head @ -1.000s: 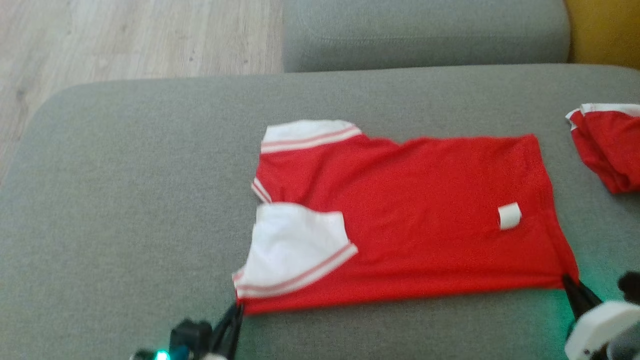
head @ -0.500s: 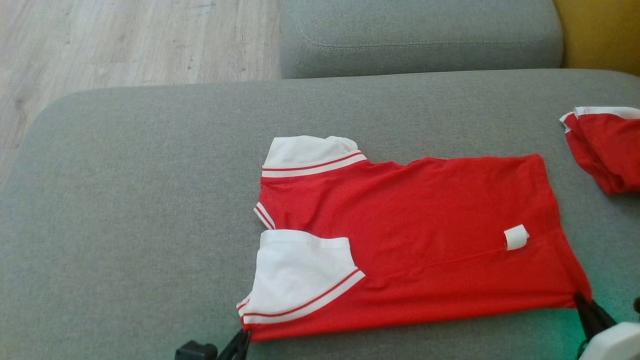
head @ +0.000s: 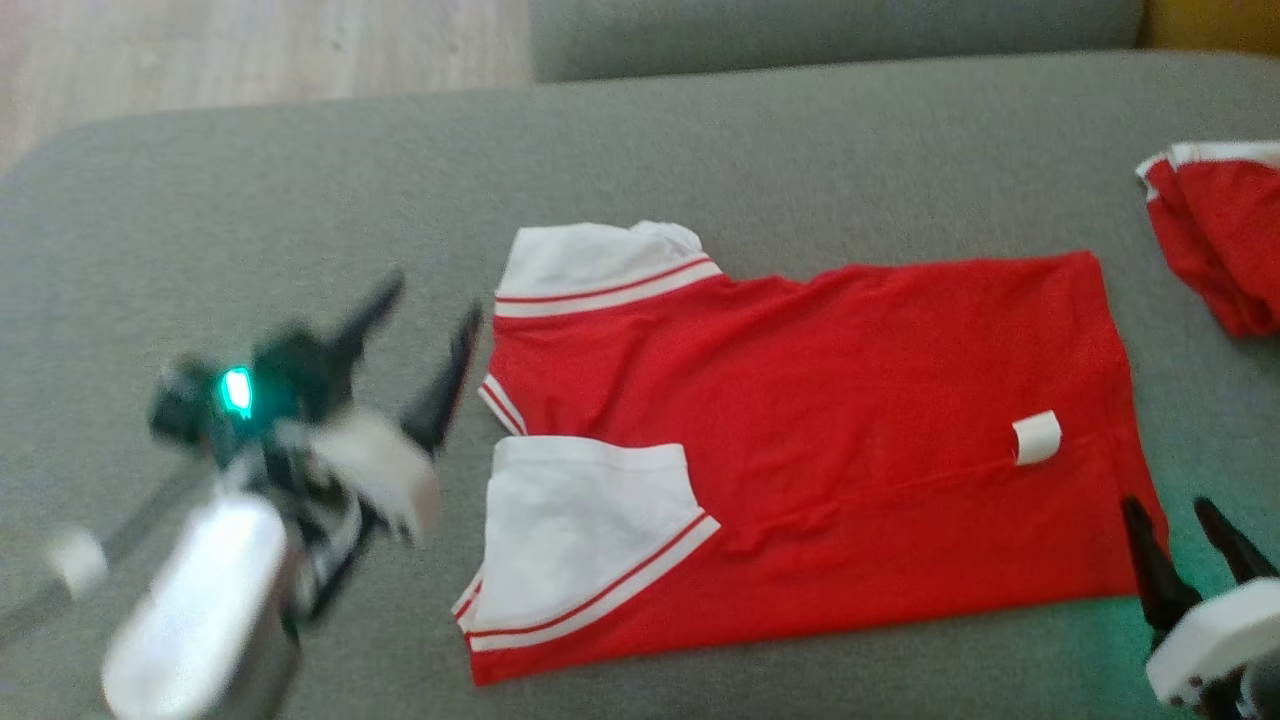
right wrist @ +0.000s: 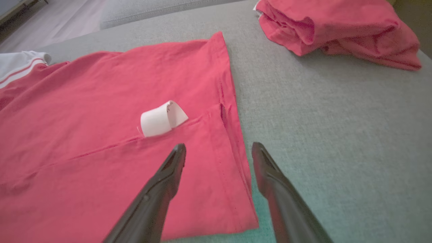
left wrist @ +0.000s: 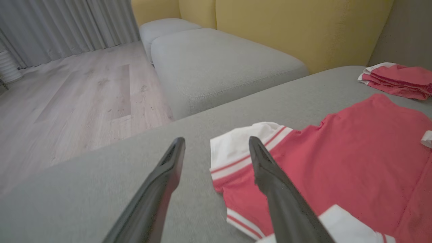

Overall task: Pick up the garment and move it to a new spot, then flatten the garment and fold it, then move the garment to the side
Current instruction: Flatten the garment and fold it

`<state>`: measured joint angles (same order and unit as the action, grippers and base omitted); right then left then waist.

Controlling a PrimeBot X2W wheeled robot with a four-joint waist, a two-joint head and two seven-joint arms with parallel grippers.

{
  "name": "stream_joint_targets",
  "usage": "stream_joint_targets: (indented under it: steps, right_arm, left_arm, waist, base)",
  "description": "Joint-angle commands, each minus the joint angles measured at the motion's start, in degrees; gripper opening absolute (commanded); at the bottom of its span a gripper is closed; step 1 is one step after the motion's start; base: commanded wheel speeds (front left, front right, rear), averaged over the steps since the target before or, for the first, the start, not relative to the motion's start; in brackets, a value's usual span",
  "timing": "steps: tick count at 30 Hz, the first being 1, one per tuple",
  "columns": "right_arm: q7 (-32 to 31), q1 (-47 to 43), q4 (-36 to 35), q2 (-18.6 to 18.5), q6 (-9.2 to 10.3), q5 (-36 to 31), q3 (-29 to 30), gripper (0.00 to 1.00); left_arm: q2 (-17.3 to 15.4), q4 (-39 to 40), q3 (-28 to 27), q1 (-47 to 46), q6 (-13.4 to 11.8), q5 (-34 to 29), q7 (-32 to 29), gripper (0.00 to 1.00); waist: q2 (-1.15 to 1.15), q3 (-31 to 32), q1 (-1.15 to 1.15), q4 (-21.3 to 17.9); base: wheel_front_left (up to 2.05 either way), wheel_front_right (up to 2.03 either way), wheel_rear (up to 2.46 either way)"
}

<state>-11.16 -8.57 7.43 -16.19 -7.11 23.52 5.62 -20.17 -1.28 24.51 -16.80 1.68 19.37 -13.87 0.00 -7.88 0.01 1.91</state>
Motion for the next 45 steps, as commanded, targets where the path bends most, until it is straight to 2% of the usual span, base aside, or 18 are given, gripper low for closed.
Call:
stream_joint_targets:
  steps: [1,7,14,23,29,35,41,45]
  right_arm:
    - [-0.20,2.33,-2.60,-1.31,-0.37,-0.46,-1.03,1.00]
    - [-1.11,5.23,-6.30,-1.54,-0.37,-0.27,-2.72,1.00]
    - [-0.88,8.72,-7.81,-2.03,-0.37,-0.16,-4.53,1.00]
    - [0.00,11.90,-7.38,-2.15,-0.37,0.09,-6.82,1.00]
    - [0.60,12.55,-6.38,-2.00,-0.37,0.16,-6.87,1.00]
    - [1.36,12.97,-5.59,-1.79,-0.37,0.02,-6.63,1.00]
    - [1.67,12.58,-5.17,-1.63,-0.37,-0.09,-6.09,1.00]
    - [1.63,11.94,-5.07,-1.60,-0.37,-0.19,-5.63,1.00]
  left_arm:
    - [-1.86,0.79,-2.67,-4.31,0.65,0.22,-1.06,1.00]
    - [-3.02,-9.78,-2.96,-21.79,4.66,4.02,-6.85,1.00]
    - [-3.86,-25.07,1.57,-39.37,5.76,9.61,-13.77,1.00]
    - [-6.77,-36.15,9.09,-46.30,5.80,15.08,-20.23,1.00]
    - [-8.11,-35.78,14.37,-46.16,5.80,20.08,-22.56,1.00]
    - [-11.53,-30.53,22.13,-44.32,5.81,25.74,-26.06,1.00]
    - [-14.07,-23.61,26.16,-43.42,5.81,28.73,-21.88,1.00]
    - [-14.58,-19.82,28.75,-42.61,5.81,30.22,-19.55,1.00]
  waist:
    - [0.00,-2.36,-0.01,-1.71]
    - [0.00,-7.15,-0.01,-4.66]
    - [0.00,-12.18,-0.01,-7.77]
    - [0.00,-15.74,-0.01,-10.01]
    - [0.00,-16.09,-0.01,-10.00]
    - [0.00,-15.49,-0.01,-9.64]
    - [0.00,-14.78,-0.01,-8.76]
    - [0.00,-13.94,-0.01,-8.03]
  base:
    - [0.00,0.00,0.00]
    - [0.00,0.00,0.00]
    - [0.00,0.00,0.00]
    - [0.00,0.00,0.00]
    - [0.00,0.00,0.00]
    - [0.00,0.00,0.00]
    - [0.00,0.00,0.00]
    - [0.00,0.00,0.00]
